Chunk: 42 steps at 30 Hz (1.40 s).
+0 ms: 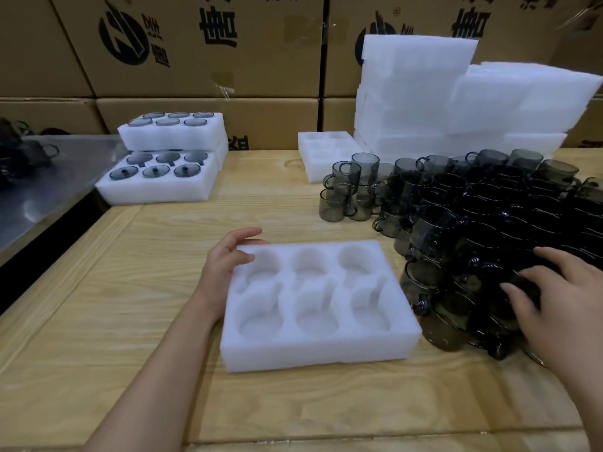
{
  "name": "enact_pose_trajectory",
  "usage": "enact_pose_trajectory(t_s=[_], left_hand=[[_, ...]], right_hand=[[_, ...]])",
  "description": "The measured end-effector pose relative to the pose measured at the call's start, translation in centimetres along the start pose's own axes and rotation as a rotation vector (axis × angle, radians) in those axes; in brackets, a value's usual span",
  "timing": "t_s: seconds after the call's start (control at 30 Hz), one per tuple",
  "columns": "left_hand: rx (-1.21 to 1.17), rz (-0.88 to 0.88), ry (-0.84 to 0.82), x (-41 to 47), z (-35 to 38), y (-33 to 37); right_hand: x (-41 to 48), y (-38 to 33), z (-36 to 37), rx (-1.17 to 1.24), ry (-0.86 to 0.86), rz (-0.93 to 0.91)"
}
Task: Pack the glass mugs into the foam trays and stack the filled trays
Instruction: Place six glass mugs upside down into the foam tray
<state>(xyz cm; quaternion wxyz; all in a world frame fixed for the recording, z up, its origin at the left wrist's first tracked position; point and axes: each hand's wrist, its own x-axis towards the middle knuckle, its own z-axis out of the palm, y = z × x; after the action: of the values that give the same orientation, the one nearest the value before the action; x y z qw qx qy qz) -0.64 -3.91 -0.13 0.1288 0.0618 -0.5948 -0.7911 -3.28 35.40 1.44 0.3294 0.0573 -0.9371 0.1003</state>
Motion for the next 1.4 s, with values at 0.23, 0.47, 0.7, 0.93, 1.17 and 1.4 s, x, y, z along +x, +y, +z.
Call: enact_pose_trajectory(t_s=[0.23,0.47,0.7,0.93,1.17,1.4], left_hand=[[-0.001,-0.006,-0.038,-0.1,0.1,0.0],[-0.067,0.015,-0.056,-0.6,0.2,-0.2],[-0.144,0.027,-0.126,-0.9,0.3,0.5],[-0.134,0.062,-0.104,-1.3,0.7,1.0],[-0.095,0.081,-0.129,-1.1,0.3,0.8],[-0.007,0.079,-0.096,-0.7,-0.2,0.0]], right_hand=[[0.3,0.9,-0.6,0.249,-0.053,0.085],[3.1,-13.4,-5.2,0.621,-0.146,-0.312],[5.5,-22.2,0.0,0.701,-0.589,-0.501],[6.4,-23.4,1.4,0.643,-0.694,-0.632],[6.5,-23.4,1.5,0.648,-0.784,-0.706],[5.5,-23.3,2.6,0.64,-0.848,-0.668]])
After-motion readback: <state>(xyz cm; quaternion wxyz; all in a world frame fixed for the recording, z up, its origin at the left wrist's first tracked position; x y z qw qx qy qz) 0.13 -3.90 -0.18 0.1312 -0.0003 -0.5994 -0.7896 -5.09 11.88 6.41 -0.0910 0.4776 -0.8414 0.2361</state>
